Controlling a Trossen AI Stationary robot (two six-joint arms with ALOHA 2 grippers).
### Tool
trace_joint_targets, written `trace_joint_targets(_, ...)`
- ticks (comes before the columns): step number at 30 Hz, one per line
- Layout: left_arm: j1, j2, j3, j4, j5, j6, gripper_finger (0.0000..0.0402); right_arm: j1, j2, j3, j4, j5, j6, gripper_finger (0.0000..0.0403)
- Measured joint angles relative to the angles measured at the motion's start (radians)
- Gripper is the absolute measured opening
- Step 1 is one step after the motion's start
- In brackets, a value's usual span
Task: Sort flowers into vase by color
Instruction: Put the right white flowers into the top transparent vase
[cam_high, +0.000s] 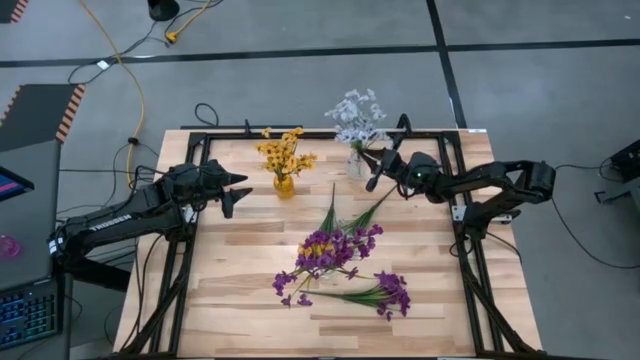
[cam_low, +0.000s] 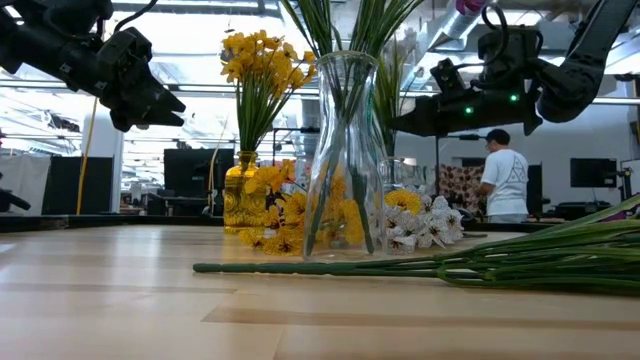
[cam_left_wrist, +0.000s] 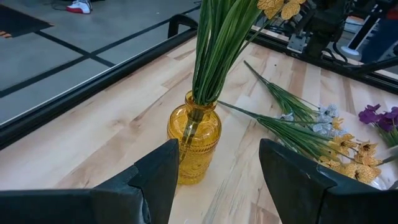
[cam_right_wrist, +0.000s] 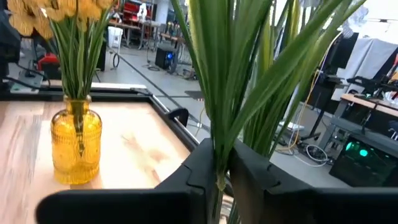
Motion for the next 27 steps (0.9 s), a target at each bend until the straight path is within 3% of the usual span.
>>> trace_joint_targets(14,0.000,0.000,0.000,0.000,0.000,0.000,0.0210,0.020,-0.057,0.001,-0.154,0.214,0.002,0.0234)
trace_joint_targets(27,0.000,0.000,0.000,0.000,0.000,0.004,0.0210,0.042,-0.287,0.002,-0.545,0.230,0.108,0.0250)
